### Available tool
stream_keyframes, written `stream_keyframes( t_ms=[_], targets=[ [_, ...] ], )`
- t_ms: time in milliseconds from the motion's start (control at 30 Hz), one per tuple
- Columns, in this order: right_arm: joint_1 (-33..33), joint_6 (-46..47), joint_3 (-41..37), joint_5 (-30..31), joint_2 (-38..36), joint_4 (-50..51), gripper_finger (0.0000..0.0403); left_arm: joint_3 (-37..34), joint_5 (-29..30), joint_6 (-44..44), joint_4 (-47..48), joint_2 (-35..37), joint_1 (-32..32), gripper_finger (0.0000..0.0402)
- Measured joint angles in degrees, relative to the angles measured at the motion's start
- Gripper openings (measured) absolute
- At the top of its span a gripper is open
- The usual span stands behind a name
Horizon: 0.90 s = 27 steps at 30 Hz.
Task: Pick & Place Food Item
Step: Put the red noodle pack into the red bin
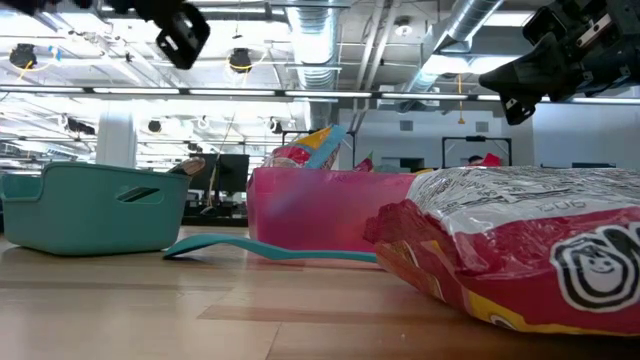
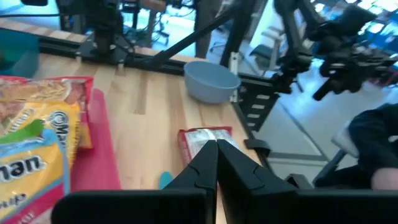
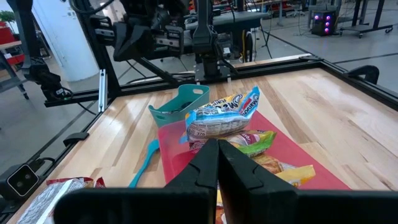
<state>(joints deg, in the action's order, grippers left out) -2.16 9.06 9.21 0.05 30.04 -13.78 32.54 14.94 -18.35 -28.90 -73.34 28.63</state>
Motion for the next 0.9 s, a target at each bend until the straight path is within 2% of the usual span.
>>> stream_keyframes(
  t_ms=[267,900],
  targets=[
    [-0.01,0.00,0.00,0.00,0.00,0.02,0.0001,-5.34,-0.01,0.04,-9.23,0.75,2.83,0.0000],
    [-0.01,0.00,0.00,0.00,0.00,0.02,0.0001,-5.45,-0.02,-0.04,-11.59,0.99,3.21,0.0000]
  ],
)
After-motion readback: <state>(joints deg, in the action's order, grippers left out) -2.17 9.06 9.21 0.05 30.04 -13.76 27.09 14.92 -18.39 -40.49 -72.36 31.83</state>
